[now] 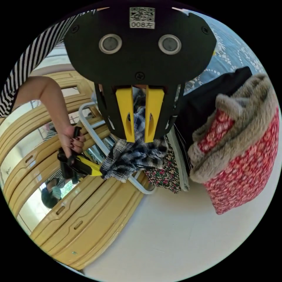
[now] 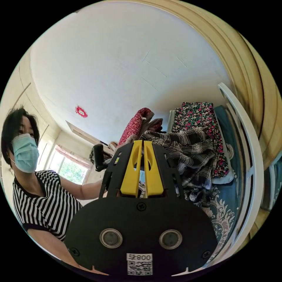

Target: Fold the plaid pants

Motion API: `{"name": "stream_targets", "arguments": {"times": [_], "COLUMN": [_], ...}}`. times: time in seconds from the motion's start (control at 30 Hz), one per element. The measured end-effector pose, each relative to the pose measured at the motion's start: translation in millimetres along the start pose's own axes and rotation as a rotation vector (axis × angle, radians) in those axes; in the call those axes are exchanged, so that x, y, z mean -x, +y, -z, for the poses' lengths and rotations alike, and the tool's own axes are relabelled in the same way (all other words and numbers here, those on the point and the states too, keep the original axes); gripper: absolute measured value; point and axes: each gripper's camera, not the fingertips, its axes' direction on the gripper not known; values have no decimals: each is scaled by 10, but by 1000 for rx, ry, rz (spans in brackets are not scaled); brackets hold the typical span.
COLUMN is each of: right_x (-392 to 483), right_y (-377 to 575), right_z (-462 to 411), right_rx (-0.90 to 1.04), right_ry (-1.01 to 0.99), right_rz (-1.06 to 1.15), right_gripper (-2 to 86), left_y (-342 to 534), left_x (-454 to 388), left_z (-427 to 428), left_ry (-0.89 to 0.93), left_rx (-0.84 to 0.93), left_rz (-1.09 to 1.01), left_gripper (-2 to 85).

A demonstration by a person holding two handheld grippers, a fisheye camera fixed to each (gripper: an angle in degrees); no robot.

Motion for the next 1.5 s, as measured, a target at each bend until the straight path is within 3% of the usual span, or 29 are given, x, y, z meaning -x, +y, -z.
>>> {"name": "stream_targets", "arguments": {"times": [0.13, 0.27, 0.47, 0.77, 1.1, 1.3, 1.5], "right_x": [-165, -319, -595, -647, 168, 1037, 1926], "right_y": [398, 752, 1391, 2442, 3406, 3887, 4391], "right_z": [-212, -446, -930, -1512, -2653, -3591, -4706], "right_rx": [-47, -67, -80, -116, -170, -189, -190], "right_ry": [-3, -26, -48, 10, 28, 44, -9], "right_rz": [-38, -61, -113, -100, 130, 350, 550], "right_gripper": [6, 5, 5, 5, 5, 5, 5], "left_y": [-303, -516, -509, 22, 940, 1688, 2566], "left_x": [-493, -810, -1346, -2809, -3958, -4665, -5465], "left_z": [-384, -696, -990, 442, 2682, 4244, 5947], "left_ry": [-190, -242, -280, -48, 115, 124, 22], "left_rx": [115, 239, 420, 46, -308, -523, -729], "left_rz": [-117, -120, -111, -256, -242, -263, -302], "left_gripper": [79, 90, 34, 15, 10, 9, 9]}}
